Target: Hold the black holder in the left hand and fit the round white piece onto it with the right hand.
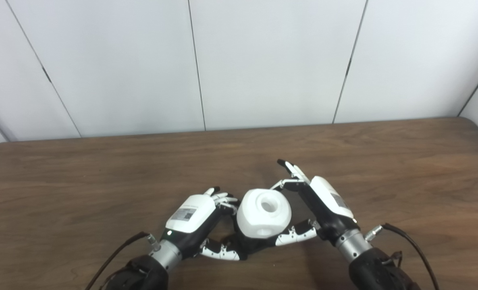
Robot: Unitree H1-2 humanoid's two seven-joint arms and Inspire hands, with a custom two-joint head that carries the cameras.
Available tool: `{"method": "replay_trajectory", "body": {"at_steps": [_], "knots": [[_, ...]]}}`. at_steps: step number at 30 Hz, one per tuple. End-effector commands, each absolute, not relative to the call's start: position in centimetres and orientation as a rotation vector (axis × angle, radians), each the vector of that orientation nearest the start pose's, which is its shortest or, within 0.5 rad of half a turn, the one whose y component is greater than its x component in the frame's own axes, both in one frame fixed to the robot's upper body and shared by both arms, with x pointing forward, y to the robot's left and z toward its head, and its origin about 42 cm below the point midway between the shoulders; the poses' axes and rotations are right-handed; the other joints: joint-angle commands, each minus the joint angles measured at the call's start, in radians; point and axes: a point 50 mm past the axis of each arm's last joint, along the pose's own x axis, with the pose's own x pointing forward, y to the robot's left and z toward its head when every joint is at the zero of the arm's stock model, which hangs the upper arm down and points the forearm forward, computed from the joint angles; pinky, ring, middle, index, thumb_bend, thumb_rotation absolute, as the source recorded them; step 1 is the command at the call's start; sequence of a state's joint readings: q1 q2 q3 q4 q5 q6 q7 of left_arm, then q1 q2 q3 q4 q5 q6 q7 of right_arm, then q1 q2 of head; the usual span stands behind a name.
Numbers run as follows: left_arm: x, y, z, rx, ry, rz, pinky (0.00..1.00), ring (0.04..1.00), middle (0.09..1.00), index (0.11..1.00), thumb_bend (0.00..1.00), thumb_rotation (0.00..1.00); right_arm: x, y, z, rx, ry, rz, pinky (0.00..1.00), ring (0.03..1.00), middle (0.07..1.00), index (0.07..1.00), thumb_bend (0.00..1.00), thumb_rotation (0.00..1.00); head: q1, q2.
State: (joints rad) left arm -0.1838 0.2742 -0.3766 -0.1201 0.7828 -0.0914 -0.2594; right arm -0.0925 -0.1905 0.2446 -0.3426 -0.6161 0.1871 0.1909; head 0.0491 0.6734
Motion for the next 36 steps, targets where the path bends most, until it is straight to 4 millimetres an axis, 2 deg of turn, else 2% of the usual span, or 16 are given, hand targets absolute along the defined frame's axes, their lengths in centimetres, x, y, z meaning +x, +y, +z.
{"method": "replay_trajectory", "body": {"at_steps": [1,14,23,36], "knots": [[31.2,16.2,16.6,1.097,-0.411,-0.564,1.0,0.897,0.825,0.48,0.52,0.05,29.7,-18.5,20.8,-0.797,-0.319,0.243,0.9,1.0,0.989,0.481,0.5,0.13,0.002,0.001],[31.4,15.8,16.7,1.096,-0.416,-0.56,1.0,0.896,0.827,0.481,0.52,0.05,28.8,-17.7,21.5,-0.802,-0.36,0.28,0.85,1.0,0.979,0.48,0.51,0.13,0.015,0.007],[31.3,15.6,17.1,1.093,-0.414,-0.556,1.0,0.898,0.822,0.48,0.52,0.05,28.5,-17.2,21.9,-0.826,-0.392,0.319,0.84,1.0,0.98,0.48,0.5,0.14,0.02,0.025],[31.2,15.8,17.5,1.092,-0.413,-0.555,1.0,0.896,0.823,0.481,0.52,0.05,28.3,-17.9,21.9,-0.925,-0.385,0.392,0.92,1.0,1.0,0.481,0.5,0.14,0.009,0.047]]}}
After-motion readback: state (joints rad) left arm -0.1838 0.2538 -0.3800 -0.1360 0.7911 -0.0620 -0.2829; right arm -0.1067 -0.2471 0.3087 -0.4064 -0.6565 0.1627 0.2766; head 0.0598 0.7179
